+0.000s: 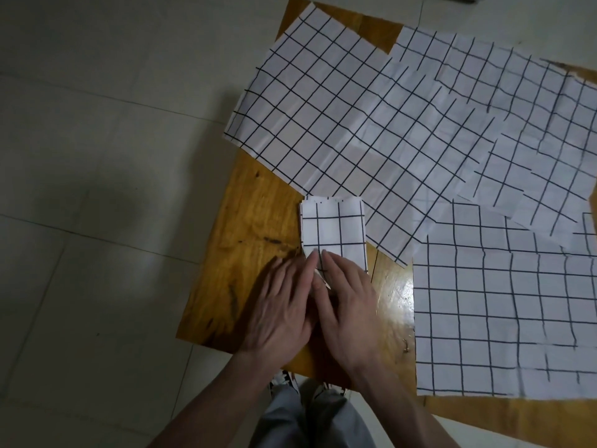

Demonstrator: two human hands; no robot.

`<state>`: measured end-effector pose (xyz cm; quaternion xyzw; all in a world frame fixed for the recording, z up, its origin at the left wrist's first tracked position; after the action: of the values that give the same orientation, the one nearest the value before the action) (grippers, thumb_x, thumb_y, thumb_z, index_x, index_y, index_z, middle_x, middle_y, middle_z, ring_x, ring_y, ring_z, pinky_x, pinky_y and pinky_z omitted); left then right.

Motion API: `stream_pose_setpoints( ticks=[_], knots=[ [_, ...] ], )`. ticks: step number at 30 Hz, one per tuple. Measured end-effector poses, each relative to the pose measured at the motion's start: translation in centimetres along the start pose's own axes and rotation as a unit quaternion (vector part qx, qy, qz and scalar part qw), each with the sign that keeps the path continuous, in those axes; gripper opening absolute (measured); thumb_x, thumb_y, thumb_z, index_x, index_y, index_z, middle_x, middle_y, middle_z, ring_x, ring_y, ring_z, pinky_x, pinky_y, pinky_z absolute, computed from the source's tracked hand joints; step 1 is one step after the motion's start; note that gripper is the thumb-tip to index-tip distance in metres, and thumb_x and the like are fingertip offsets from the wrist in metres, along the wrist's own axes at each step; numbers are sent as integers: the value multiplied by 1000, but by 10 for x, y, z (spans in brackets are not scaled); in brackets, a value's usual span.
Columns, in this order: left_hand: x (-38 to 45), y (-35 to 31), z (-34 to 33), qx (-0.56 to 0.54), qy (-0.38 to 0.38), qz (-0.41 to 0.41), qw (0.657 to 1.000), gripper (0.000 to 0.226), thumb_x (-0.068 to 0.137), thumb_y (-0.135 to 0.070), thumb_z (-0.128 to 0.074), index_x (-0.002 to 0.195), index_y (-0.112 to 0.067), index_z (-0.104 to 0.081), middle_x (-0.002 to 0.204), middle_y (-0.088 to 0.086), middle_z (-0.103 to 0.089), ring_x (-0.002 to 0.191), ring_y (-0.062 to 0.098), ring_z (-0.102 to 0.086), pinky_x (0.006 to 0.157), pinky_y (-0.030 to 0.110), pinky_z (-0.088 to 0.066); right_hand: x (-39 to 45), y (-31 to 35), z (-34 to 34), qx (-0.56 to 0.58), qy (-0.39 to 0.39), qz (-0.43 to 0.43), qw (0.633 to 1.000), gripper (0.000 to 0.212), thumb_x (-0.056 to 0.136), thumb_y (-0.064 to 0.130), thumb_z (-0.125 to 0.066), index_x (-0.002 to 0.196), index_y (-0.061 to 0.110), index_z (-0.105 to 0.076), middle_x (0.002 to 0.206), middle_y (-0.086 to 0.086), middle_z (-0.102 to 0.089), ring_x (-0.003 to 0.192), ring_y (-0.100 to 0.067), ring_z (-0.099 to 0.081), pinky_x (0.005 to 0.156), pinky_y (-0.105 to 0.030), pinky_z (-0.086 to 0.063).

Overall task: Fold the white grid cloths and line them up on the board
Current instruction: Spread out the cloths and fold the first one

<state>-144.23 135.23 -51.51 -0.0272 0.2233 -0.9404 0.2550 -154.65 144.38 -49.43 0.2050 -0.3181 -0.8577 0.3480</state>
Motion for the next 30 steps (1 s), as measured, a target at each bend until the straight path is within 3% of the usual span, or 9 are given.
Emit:
stream_pose_setpoints(
  ticks=[5,9,11,15,20,23,27,28,30],
  knots=[
    [-3,5,-6,40,1,-5,999,59,106,-34,-40,161,-15,-33,159,9,-46,149,25,-42,120,53,-37,-4,-2,0,-23,34,3,999,61,110,55,-26,159,23,-40,164,12,-39,153,-6,-27,124,-38,-27],
    [-7,3,-2,40,-1,10,999,60,112,-44,-20,158,-15,-43,162,12,-42,149,29,-41,118,52,-41,-5,-1,0,-50,67,15,996,61,110,53,-26,164,24,-29,171,11,-24,158,-1,-9,130,-34,-9],
    [-9,3,-2,53,12,-22,998,59,110,-43,-27,159,-13,-43,164,10,-41,153,27,-38,119,54,-40,-4,-1,0,-52,72,19,996,61,110,53,-26,164,25,-28,171,12,-23,158,-1,-8,130,-34,-11],
    [-9,6,-4,92,41,-41,994,56,106,-40,-37,153,-13,-51,165,9,-41,155,26,-35,119,56,-38,5,-6,12,-25,21,26,999,53,111,45,-34,157,21,-43,162,6,-41,151,-10,-31,123,-38,-30],
    [-6,7,1,103,47,-29,993,61,113,-46,-16,158,-15,-44,167,8,-38,156,26,-33,123,56,-33,30,-27,33,15,-81,-61,995,53,104,29,-53,154,17,-41,149,-4,-46,136,-19,-46,114,-46,-44],
    [-5,13,1,115,58,-43,991,62,113,-47,-15,160,-15,-40,169,9,-35,157,26,-31,122,57,-33,42,-29,43,103,-67,-143,982,66,101,36,-60,159,28,-28,138,6,-55,125,-15,-58,103,-43,-54],
    [-2,20,4,147,72,-66,984,63,113,-48,-15,159,-14,-41,170,10,-31,158,26,-27,123,57,-31,47,-20,48,154,-20,-207,966,56,99,32,-68,149,29,-42,103,25,-62,95,11,-65,79,-14,-52],
    [-1,22,5,151,74,-67,983,64,113,-48,-15,158,-13,-43,170,10,-31,158,27,-26,123,57,-31,46,-20,46,159,-17,-224,961,50,98,32,-69,143,28,-47,99,25,-63,92,9,-66,77,-15,-53],
    [2,25,8,156,75,-62,983,64,113,-49,-16,157,-13,-45,170,11,-30,159,27,-26,123,58,-30,43,-21,44,153,-13,-265,952,41,93,40,-70,129,27,-56,95,16,-67,86,-5,-69,74,-34,-61]
  ],
)
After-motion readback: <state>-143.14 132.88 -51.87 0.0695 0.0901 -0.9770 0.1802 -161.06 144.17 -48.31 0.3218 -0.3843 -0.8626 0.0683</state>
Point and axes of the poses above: each hand's wrist, its own x-axis towards the middle knuckle, its own z-axis out of the back of the hand, y = z × x, the point moved 1 cm from there along x, towards the middle knuckle
